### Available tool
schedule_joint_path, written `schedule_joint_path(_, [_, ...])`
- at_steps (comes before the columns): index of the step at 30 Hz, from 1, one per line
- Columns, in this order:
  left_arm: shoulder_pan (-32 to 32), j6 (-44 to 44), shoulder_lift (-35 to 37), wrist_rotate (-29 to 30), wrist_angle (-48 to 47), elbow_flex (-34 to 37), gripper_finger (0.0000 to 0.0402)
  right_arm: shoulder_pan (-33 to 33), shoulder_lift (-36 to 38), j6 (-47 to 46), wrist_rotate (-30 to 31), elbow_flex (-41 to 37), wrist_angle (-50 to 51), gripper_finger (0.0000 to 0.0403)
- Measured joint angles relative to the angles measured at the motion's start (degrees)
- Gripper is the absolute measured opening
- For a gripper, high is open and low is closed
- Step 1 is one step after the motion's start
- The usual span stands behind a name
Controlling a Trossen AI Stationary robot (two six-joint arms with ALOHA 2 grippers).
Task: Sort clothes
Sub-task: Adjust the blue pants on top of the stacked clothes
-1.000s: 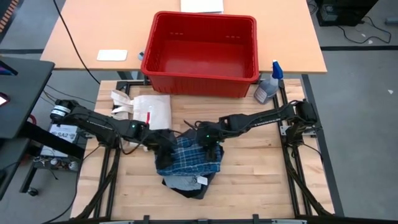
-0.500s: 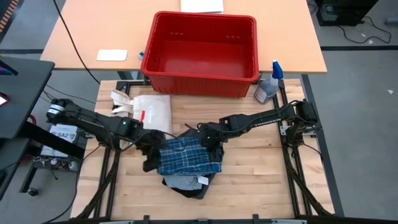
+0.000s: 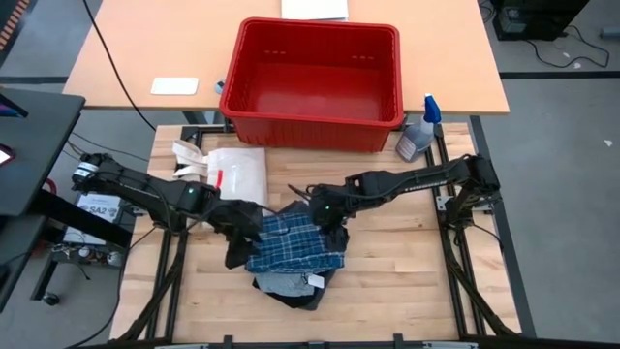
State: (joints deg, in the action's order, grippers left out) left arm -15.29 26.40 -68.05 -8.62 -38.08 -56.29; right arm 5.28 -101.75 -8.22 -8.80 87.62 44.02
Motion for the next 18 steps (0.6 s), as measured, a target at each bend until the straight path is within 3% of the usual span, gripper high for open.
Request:
schedule_joint_path(7, [0.1,0.7,0.0,1.1,7.5,0.0,0.0188,-0.4,0.0,2.2,1.6,6.3,1.1,0.0123])
schedule_joint_path(13, [0.1,-2.5,-0.2,11.4,15.1,0.0,0.0188,-0.9,0.0,3.5,1.9,7.8,-3.8,0.0123])
schedule_joint_path(18, [0.6,-8.1,-0.6,18.6,15.3,0.1,0.0188,-0.8,-0.3,3.5,1.9,7.1,-8.1,0.0123])
